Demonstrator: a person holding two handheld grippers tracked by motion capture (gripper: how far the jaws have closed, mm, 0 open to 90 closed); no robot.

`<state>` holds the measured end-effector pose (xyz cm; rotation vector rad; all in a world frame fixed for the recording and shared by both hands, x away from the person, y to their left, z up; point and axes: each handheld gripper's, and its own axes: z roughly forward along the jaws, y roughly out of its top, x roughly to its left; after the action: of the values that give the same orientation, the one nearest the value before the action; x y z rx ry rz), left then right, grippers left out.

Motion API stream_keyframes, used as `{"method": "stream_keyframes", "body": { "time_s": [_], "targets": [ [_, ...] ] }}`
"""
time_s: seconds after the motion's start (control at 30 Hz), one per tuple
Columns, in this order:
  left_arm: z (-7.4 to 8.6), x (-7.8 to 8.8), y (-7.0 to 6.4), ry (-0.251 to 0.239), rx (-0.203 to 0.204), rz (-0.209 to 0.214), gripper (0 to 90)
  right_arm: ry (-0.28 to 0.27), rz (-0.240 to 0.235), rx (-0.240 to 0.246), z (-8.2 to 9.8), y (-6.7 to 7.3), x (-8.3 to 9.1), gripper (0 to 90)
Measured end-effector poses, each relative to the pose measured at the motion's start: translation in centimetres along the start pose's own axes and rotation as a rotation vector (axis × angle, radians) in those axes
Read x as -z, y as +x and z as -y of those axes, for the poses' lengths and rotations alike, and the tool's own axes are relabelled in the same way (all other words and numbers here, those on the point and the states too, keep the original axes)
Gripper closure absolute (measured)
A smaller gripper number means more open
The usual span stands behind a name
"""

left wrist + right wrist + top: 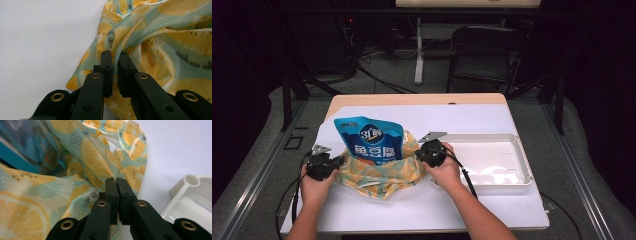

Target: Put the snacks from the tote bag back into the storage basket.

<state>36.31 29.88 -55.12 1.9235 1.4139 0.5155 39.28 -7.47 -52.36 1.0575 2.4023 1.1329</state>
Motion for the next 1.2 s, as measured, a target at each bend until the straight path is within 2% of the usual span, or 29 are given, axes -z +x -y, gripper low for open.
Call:
{"method": "stream_keyframes", "body": {
  "time_s": [0.13, 0.3, 0.5, 0.67, 0.83, 0.93, 1.2],
  "targets": [
    [0.0, 0.2, 0.0, -0.008, 0.018, 0.011, 83.3, -0.051, -0.014, -0.006, -0.3, 0.2, 1.3, 80.4],
    [0.0, 0.4, 0.0, -0.013, 0.016, 0.009, 83.1, -0.124, -0.033, 0.010, -0.7, 0.8, 3.5, 74.1],
    [0.0, 0.5, -0.2, -0.021, 0.014, 0.004, 82.6, -0.165, -0.072, 0.043, -0.7, 2.2, 4.7, 72.2],
    [0.1, 0.5, -0.2, -0.023, 0.016, 0.005, 81.9, -0.150, -0.134, 0.070, -0.6, 3.2, 4.6, 66.6],
    [0.1, 0.5, -0.2, -0.020, 0.010, 0.002, 80.9, -0.123, -0.164, 0.100, 0.1, 4.2, 4.1, 59.7],
    [0.1, 0.5, -0.2, -0.020, 0.009, -0.001, 80.2, -0.118, -0.147, 0.114, 0.3, 4.4, 3.8, 56.3],
    [0.1, 0.5, -0.3, -0.029, 0.007, -0.004, 77.9, -0.087, -0.155, 0.120, 0.4, 4.3, 3.0, 48.3]
  ]
}}
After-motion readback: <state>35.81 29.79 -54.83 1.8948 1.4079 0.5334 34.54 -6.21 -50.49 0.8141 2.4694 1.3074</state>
